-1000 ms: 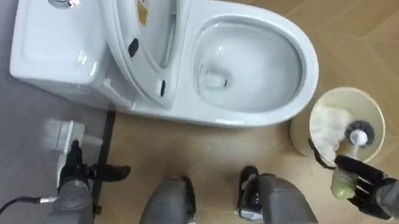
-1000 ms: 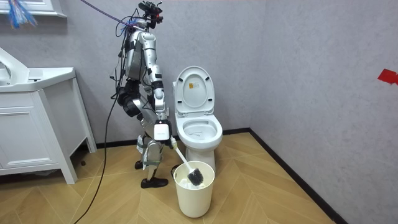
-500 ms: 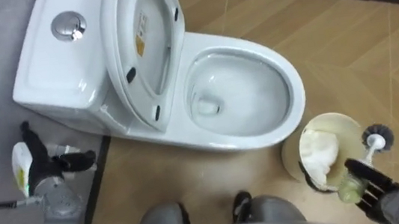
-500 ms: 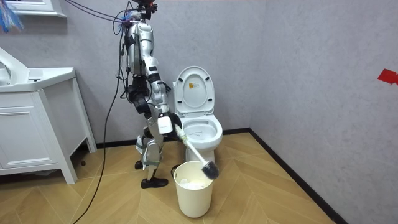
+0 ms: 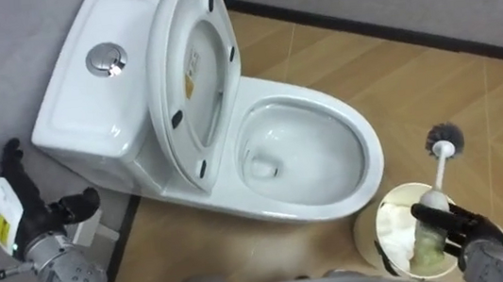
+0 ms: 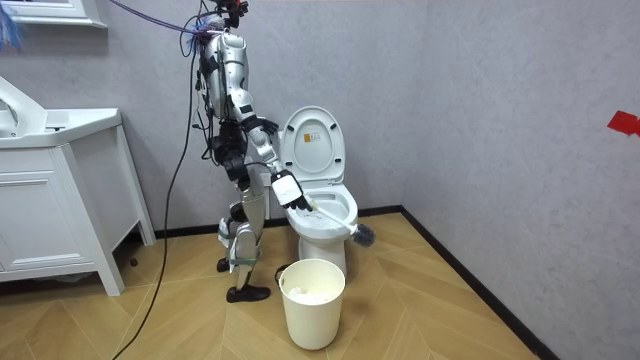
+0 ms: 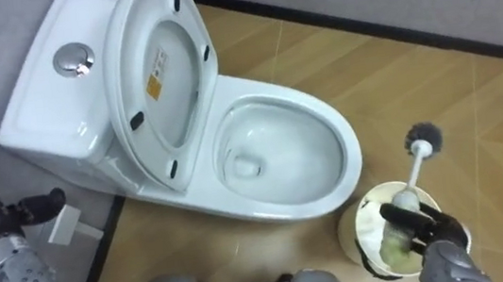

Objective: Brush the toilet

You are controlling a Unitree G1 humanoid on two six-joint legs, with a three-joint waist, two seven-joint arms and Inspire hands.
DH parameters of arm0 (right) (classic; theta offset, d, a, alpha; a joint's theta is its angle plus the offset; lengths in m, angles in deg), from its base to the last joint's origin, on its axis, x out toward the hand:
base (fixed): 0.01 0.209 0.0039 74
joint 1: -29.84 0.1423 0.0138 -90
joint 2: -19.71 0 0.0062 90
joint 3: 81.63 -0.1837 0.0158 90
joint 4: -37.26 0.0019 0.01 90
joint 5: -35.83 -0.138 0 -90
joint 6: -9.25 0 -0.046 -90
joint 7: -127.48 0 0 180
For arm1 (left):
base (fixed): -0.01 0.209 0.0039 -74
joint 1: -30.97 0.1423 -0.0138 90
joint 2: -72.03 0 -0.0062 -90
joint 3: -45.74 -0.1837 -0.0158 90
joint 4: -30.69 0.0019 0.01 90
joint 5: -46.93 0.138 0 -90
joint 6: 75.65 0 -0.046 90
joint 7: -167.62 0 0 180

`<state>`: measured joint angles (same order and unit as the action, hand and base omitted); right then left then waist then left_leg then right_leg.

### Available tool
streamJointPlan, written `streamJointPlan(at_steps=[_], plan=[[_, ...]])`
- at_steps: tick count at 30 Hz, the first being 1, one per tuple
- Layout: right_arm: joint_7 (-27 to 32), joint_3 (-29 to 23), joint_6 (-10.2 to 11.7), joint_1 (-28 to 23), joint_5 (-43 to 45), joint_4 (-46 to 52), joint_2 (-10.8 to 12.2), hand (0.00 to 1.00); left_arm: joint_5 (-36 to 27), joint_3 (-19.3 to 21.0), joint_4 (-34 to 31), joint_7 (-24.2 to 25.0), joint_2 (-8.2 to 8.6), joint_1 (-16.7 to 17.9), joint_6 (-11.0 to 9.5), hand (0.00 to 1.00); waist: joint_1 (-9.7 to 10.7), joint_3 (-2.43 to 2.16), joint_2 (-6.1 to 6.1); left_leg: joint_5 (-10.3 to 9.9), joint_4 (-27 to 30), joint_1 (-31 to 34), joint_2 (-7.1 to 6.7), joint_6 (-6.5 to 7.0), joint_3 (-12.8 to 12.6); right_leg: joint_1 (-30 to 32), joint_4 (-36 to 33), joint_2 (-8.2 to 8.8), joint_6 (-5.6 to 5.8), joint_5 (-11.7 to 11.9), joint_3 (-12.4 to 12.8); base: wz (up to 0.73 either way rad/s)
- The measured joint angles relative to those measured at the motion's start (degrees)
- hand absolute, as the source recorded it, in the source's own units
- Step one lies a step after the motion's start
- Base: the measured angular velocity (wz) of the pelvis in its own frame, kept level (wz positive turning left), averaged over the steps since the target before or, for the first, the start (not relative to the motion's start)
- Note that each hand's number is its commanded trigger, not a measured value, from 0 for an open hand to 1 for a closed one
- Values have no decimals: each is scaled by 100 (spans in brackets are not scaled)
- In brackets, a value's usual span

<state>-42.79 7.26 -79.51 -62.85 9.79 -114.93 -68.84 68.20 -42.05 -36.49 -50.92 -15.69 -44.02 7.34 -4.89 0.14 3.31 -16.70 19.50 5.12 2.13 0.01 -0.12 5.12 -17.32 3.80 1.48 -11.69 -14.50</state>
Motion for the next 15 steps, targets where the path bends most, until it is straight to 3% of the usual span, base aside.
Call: streamJointPlan(at_steps=[7,15], plan=[[-287,226,218,19,844,296,8,100,857,-28,-477,43,-80,-15,-232,0,-3,38,-60,6,-33,-91,-14,7,21,-123,69,7,-2,2,-24,1],[-494,368,359,151,1751,274,7,100,1093,-75,-345,89,-97,-40,-344,0,12,61,-90,62,-101,-108,-56,15,31,-96,52,36,-1,1,13,0]])
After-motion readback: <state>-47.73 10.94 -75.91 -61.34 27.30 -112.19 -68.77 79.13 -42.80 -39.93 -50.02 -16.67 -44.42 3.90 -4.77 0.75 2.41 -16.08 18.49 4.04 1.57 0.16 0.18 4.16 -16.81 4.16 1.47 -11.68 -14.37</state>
